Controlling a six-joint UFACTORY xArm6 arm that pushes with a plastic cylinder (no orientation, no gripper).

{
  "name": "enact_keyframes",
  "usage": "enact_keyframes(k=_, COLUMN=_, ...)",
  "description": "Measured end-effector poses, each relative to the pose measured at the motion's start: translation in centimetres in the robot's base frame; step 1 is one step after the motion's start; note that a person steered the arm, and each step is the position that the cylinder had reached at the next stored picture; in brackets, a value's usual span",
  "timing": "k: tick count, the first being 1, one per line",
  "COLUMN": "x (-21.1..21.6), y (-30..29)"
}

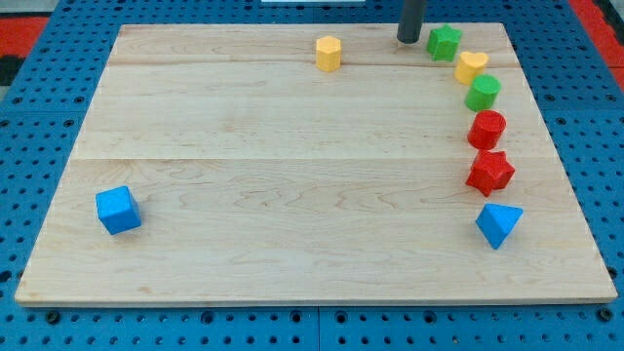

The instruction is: Push the yellow hexagon above the green star

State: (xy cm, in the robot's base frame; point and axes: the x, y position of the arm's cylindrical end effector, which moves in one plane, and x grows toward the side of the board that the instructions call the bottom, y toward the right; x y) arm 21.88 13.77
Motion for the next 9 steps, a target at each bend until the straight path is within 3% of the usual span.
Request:
enact_keyframes(k=3, x=1.7, y=3.3)
enact_keyframes(k=4, x=0.3, y=3.3)
enact_keyframes(k=5, x=-2.3, y=-2.6)
enact_keyframes(k=6, x=-1.3, y=-7.3)
enact_keyframes(k=8, x=9.9, y=-8.1)
enact_keyframes(k=9, x=9.2, y=-12.3)
